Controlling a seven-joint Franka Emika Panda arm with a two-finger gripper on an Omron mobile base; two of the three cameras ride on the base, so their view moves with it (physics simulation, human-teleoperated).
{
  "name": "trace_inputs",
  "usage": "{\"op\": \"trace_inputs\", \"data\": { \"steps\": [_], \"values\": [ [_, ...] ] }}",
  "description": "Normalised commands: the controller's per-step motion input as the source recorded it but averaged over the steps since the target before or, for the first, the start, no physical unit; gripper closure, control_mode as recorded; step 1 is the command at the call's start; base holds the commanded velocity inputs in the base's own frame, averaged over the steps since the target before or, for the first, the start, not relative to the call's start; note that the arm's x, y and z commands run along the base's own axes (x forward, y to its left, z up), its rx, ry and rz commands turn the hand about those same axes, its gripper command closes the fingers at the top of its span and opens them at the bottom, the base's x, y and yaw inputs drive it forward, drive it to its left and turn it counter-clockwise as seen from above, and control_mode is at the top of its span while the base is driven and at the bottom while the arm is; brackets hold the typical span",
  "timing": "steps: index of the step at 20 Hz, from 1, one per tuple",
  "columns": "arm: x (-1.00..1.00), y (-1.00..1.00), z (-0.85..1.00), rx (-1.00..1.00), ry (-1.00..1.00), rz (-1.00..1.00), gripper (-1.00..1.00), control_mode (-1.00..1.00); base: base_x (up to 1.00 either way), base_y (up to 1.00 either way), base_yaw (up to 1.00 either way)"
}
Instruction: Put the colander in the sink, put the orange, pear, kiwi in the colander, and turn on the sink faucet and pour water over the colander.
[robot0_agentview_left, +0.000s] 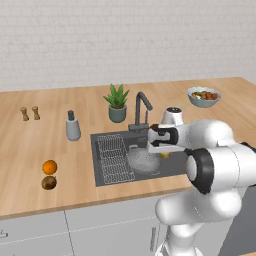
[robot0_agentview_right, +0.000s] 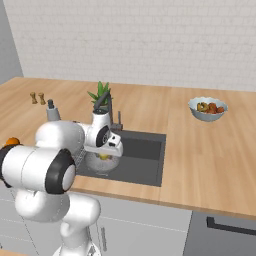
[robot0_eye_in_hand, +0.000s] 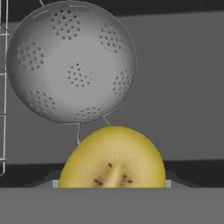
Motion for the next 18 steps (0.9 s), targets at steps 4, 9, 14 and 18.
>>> {"op": "trace_inputs", "data": {
  "steps": [4,9,14,18],
  "values": [
    [0.15,0.04,-0.42,0.0,0.0,0.04,1.0,-1.0,0.0,0.0,0.0],
    [0.13,0.03,-0.4,0.0,0.0,0.04,1.0,-1.0,0.0,0.0,0.0],
    [0.16,0.05,-0.26,0.0,-0.06,0.03,1.0,-1.0,0.0,0.0,0.0],
    [0.04,0.0,-0.02,0.01,-0.18,0.02,1.0,-1.0,0.0,0.0,0.0]
  ]
}}
